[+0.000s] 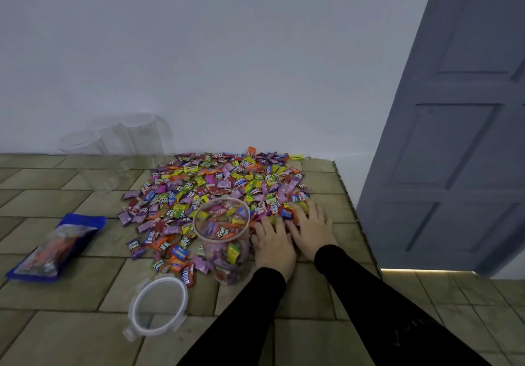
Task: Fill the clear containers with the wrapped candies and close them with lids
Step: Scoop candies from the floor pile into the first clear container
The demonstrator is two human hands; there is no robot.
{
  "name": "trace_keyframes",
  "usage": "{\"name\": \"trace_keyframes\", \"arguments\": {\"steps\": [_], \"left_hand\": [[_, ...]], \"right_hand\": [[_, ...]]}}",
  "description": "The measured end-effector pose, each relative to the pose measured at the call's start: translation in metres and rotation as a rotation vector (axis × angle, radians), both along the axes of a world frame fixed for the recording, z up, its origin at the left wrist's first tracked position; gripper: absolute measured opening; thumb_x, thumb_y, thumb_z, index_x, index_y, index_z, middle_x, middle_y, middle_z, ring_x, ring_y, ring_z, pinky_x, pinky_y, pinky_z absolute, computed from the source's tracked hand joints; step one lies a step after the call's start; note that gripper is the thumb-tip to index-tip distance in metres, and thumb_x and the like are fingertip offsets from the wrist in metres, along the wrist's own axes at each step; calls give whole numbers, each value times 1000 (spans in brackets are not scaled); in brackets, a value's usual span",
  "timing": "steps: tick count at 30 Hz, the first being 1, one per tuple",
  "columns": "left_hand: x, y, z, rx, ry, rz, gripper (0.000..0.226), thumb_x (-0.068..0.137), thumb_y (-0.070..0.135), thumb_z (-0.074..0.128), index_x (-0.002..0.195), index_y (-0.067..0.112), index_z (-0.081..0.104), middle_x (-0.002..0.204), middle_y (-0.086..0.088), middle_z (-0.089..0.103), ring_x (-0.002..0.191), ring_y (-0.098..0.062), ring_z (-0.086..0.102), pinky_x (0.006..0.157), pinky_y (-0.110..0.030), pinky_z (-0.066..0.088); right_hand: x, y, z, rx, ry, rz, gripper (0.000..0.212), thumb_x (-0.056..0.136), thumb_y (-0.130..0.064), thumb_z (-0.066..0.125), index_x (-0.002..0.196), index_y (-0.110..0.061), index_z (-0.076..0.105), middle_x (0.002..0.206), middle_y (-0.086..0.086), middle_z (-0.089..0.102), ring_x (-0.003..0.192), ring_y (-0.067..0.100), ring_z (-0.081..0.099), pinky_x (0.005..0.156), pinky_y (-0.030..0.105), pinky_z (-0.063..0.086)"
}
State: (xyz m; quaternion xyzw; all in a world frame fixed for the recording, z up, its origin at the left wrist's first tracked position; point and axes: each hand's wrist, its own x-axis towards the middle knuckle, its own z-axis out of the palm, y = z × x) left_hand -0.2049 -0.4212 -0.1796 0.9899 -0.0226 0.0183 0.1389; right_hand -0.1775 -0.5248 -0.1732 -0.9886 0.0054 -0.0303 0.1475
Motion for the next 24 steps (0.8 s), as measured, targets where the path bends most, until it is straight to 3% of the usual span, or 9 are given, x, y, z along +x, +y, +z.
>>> {"name": "trace_keyframes", "arguments": {"steps": [5, 8, 10, 12, 14, 16, 21, 24], "left_hand": [[11, 0, -2, 29, -11, -2, 45, 79, 35, 36, 94, 17, 74, 83, -8, 64, 67, -23, 61, 51, -30, 50], [17, 1, 2, 64, -115, -16, 23, 73, 28, 68, 92, 15, 72, 77, -7, 62, 62, -21, 59, 49, -28, 48], [21, -2, 5, 52, -145, -4, 30, 61, 13, 77, 90, 14, 67, 73, -7, 62, 60, -20, 59, 49, -27, 48], [19, -1, 15, 69, -114, -16, 31, 64, 8, 74, 94, 10, 68, 80, -10, 63, 67, -24, 61, 55, -28, 50], [20, -1, 14, 74, -75, -42, 34, 87, 7, 48, 120, 7, 55, 112, -15, 58, 97, -29, 58, 79, -32, 48], [22, -1, 9, 27, -108, -18, 39, 96, 3, 29, 134, 9, 39, 131, -14, 43, 117, -28, 46, 94, -31, 39], [21, -6, 23, -62, -89, 42, 33, 96, 0, 35, 127, 8, 42, 131, -14, 39, 115, -26, 47, 95, -28, 38], [18, -9, 27, -51, -205, 36, 29, 86, -3, 44, 111, 7, 55, 112, -13, 52, 98, -25, 54, 85, -27, 45]], "right_hand": [[12, -2, -5, -43, -16, 10, 49, 99, -48, 31, 146, -34, 29, 151, 3, 29, 137, 25, 29, 107, 47, 27], [19, -3, -5, -79, -72, 37, 48, 100, -45, 34, 145, -28, 34, 140, 5, 41, 123, 24, 42, 96, 38, 37], [23, -1, -3, -69, -62, 83, 47, 101, -42, 34, 145, -25, 35, 136, 6, 43, 117, 25, 48, 90, 34, 41], [25, 0, 0, -83, -29, 119, 45, 102, -40, 33, 144, -23, 35, 134, 7, 46, 113, 26, 53, 85, 34, 45], [27, 1, 5, -93, -3, 139, 42, 103, -37, 30, 141, -23, 38, 131, 7, 50, 110, 27, 56, 82, 35, 46], [30, 0, 8, -70, 2, 150, 37, 104, -34, 29, 135, -21, 46, 126, 7, 55, 107, 26, 57, 80, 35, 46], [35, -4, 14, 113, -1, 115, 34, 102, -36, 37, 107, -10, 60, 107, 11, 64, 98, 28, 60, 75, 36, 45], [32, -5, 22, 249, -1, 63, 33, 102, -35, 40, 77, -16, 50, 76, 4, 56, 79, 29, 55, 62, 32, 31]]}}
